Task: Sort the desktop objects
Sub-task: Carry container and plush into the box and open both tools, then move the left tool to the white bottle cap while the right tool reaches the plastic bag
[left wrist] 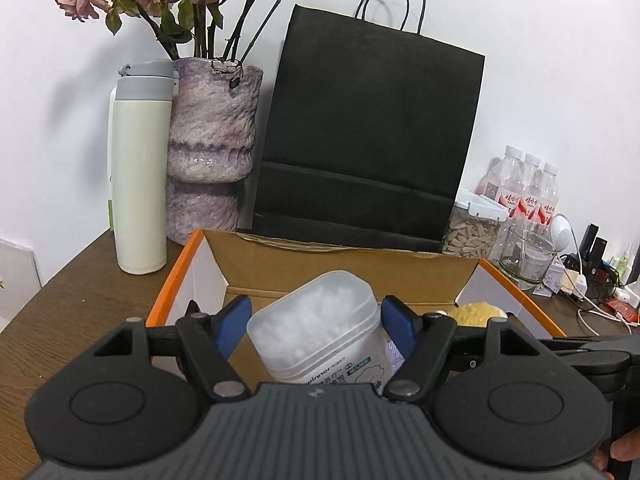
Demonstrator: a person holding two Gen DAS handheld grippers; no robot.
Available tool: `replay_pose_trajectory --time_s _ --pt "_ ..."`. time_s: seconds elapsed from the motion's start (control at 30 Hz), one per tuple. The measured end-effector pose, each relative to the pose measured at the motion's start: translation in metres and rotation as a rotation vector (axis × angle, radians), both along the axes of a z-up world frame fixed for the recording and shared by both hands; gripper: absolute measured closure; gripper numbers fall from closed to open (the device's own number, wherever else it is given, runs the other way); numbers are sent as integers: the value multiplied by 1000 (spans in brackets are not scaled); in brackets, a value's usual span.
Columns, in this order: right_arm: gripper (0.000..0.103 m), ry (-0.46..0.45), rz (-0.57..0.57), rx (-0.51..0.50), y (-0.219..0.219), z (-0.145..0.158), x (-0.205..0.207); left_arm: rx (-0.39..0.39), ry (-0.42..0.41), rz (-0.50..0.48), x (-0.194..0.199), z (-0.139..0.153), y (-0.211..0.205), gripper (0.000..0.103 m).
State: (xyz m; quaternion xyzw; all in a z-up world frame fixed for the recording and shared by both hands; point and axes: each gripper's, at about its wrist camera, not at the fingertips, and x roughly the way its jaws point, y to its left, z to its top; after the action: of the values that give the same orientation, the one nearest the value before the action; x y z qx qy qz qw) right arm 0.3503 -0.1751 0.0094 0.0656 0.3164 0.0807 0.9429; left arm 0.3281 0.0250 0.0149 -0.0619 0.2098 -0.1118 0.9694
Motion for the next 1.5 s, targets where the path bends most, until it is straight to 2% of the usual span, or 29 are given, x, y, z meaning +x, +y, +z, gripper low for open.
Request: replay_pose_trajectory --time_s 0.03,0.07,0.13,0.2,0.33,0.4,0.7,0.97,1.3,1.5 --pt "48 2 -2 7 -1 0 0 -6 6 4 0 0 0 24" --pt "47 4 -4 15 -2 1 0 -12 12 6 1 0 1 12" --pt "33 5 -5 29 -4 2 0 -24 5 20 0 -1 2 0" --pt "22 -10 2 35 -4 4 -2 -21 -8 24 -2 0 2 0" --pt "13 -43 22 12 3 9 -8 -16 -13 22 -5 0 1 0" --pt "5 -65 18 -17 6 12 -11 -6 -11 27 -6 -1 0 0" --pt "3 -143 13 -76 11 21 -22 -10 -29 36 -11 1 2 0" --pt "3 -191 2 -108 12 24 -35 -38 -80 72 -25 7 8 0" --pt "0 -339 -25 -139 4 40 -85 -29 -142 92 -73 14 16 0" --pt "0 -326 -6 -145 5 41 -117 -25 -122 102 -103 9 22 0"
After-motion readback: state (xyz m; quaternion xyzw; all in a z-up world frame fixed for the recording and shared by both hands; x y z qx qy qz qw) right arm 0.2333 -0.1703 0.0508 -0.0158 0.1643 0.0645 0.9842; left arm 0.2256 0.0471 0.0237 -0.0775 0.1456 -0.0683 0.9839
